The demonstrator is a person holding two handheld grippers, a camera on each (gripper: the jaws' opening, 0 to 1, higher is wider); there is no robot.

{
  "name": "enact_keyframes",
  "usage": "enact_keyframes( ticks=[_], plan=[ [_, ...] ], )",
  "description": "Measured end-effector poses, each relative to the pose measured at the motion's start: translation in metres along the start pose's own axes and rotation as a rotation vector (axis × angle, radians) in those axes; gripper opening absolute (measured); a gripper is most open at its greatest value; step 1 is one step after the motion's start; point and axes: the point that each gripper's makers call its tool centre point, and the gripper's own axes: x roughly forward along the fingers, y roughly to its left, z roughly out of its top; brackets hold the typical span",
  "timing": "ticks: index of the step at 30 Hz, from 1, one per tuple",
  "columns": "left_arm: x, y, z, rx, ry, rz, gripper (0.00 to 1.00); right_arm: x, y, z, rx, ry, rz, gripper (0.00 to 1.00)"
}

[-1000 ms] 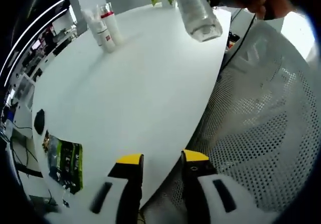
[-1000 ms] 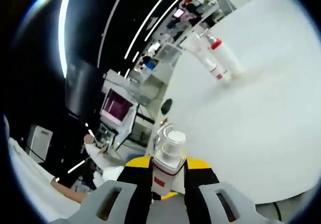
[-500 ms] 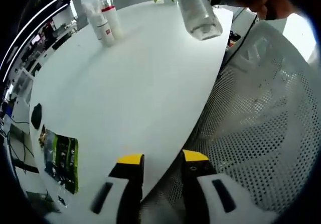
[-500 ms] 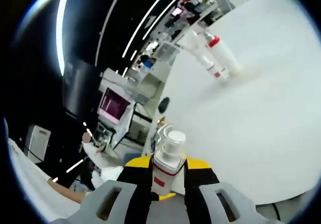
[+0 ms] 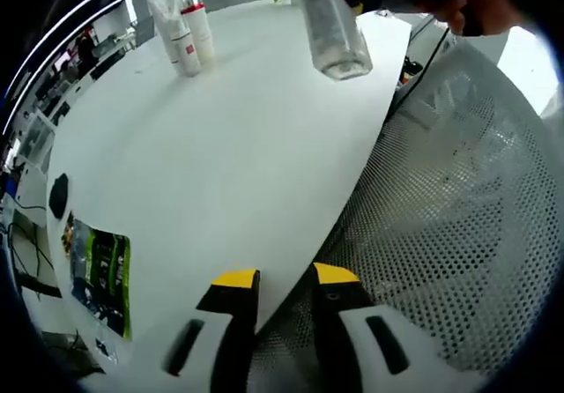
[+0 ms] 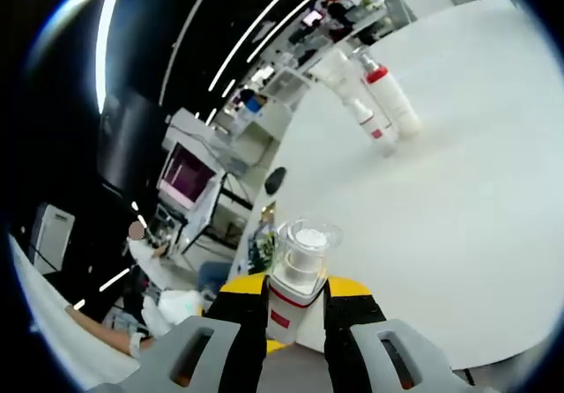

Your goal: Arrange the skincare products in the storage area until every visible bottle or jar stands upright without overlapping.

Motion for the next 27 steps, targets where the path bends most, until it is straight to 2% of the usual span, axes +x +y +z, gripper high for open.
enact_keyframes(
  ticks=[9,14,21,27],
  plan=[
    [-0.001,0.001,0.0,0.008,-0.001,0.004,0.13,0.014,0.0,0.007,-0.043,0.013,-0.024,0.22],
    [-0.001,-0.002,0.0,0.011,-0.001,-0.007,0.13,0.015,-0.002,0.011,-0.076,-0.01,-0.053,0.22],
    [-0.001,-0.001,-0.001,0.013,0.003,-0.001,0.11,0.015,-0.013,0.004,-0.114,0.013,-0.091,0.22],
    [-0.001,-0.002,-0.001,0.017,0.004,-0.006,0.1,0.014,-0.014,0.01,-0.131,-0.023,-0.113,0.22]
  ],
)
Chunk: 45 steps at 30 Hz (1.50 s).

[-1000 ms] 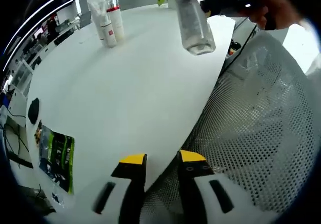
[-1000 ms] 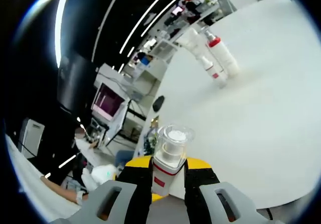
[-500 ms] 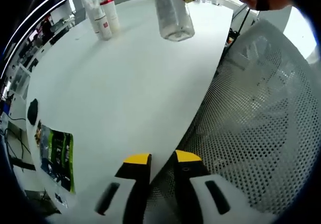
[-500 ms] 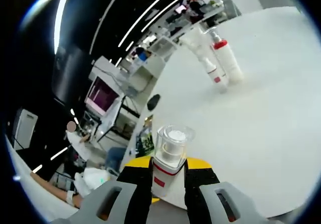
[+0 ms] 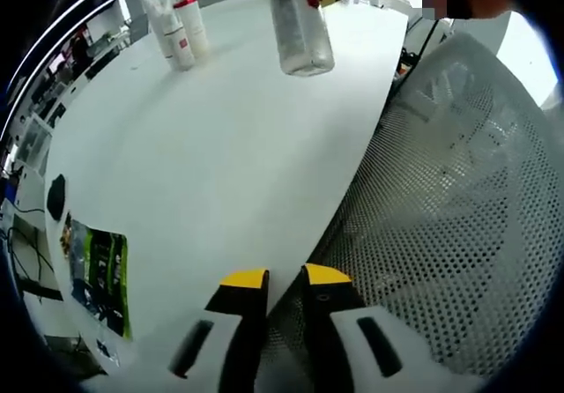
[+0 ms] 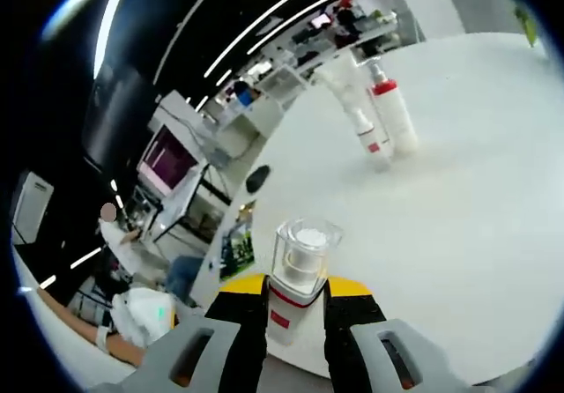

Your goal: Arrange the skincare products in the storage area until every visible bottle or jar stands upright without overlapping.

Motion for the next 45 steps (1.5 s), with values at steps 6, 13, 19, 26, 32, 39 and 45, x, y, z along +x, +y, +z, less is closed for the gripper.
enact_keyframes(
  ticks=[6,13,19,26,32,39,45],
  plan=[
    [-0.001,0.001,0.001,-0.004,-0.009,0.003,0.1,0.001,-0.007,0.003,-0.034,-0.007,-0.019,0.22],
    [0.001,-0.005,0.003,-0.004,-0.014,-0.027,0.1,-0.004,-0.006,-0.003,-0.053,-0.019,-0.064,0.22],
    [0.0,-0.013,0.008,0.023,-0.037,-0.061,0.08,-0.007,0.001,-0.008,-0.109,-0.036,-0.119,0.22],
    [0.0,-0.018,0.011,0.072,-0.053,-0.077,0.07,-0.004,0.016,-0.015,-0.16,-0.048,-0.183,0.22],
    [-0.001,-0.016,0.012,0.057,-0.061,-0.072,0.05,0.001,0.019,-0.012,-0.218,-0.067,-0.187,0.22],
    [0.002,-0.008,0.001,0.013,-0.001,-0.04,0.07,0.005,0.003,0.001,-0.314,-0.052,-0.119,0.22],
    [0.001,-0.002,-0.003,-0.033,0.01,-0.012,0.06,0.013,-0.032,0.031,-0.338,-0.101,-0.092,0.22]
  ],
)
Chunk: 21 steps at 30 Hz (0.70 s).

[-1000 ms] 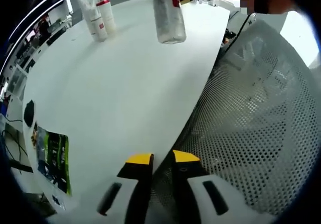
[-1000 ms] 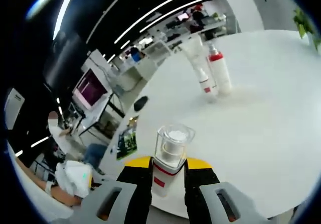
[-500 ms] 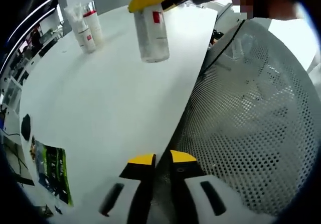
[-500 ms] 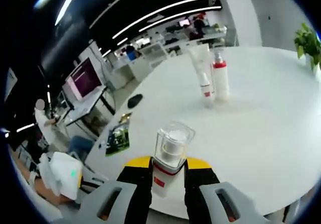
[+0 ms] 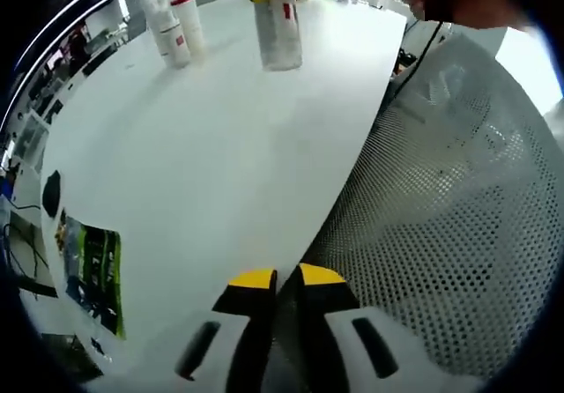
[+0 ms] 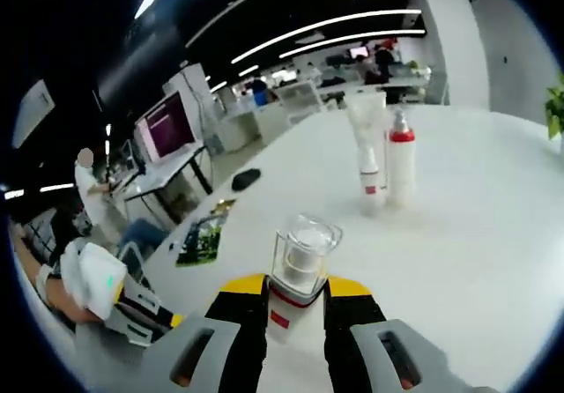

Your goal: Arrange the skincare products in the storage area until every visible bottle or jar stands upright without overlapping.

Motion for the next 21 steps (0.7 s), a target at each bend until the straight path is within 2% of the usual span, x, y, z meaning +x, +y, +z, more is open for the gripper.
enact_keyframes(
  ticks=[3,9,16,21],
  plan=[
    [0.0,0.001,0.0,-0.006,0.001,0.005,0.06,0.006,-0.019,0.007,-0.028,-0.034,-0.01,0.22],
    [0.0,0.003,0.0,-0.044,0.001,0.014,0.05,0.024,-0.052,0.023,-0.15,-0.088,-0.016,0.22],
    [0.002,0.004,0.0,-0.07,-0.001,0.015,0.06,0.046,-0.075,0.02,-0.272,-0.056,-0.038,0.22],
    [0.001,0.004,0.001,-0.079,0.0,0.017,0.05,0.061,-0.092,0.033,-0.275,-0.065,-0.053,0.21]
  ],
)
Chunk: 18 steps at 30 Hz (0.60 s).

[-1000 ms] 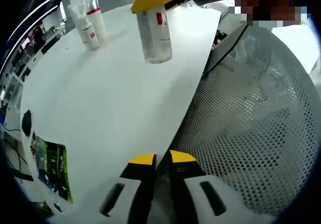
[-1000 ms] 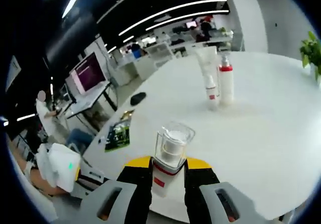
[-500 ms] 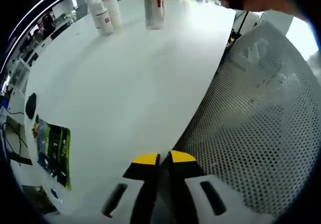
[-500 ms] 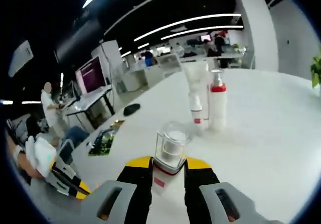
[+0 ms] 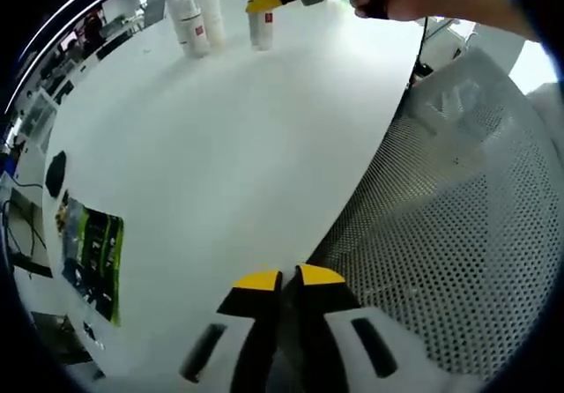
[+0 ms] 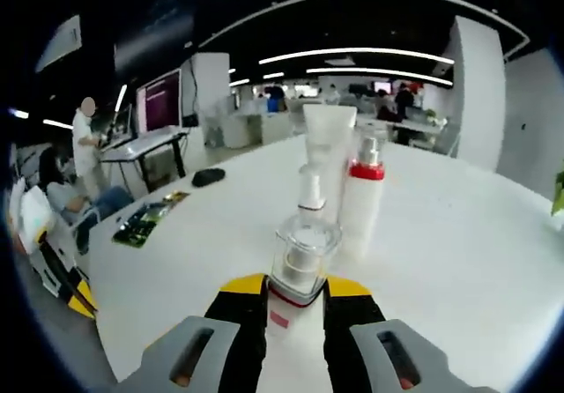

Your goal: Arrange the skincare products in the storage area until every visible bottle or jar stands upright without overlapping.

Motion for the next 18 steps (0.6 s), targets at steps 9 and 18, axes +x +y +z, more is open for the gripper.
enact_keyframes(
  ticks=[9,18],
  plan=[
    [0.0,0.003,-0.003,-0.007,0.004,0.007,0.04,0.032,-0.023,0.006,-0.133,0.013,-0.041,0.22],
    [0.0,0.002,-0.003,0.0,0.006,0.005,0.04,0.041,-0.025,0.007,-0.176,-0.039,-0.036,0.21]
  ],
)
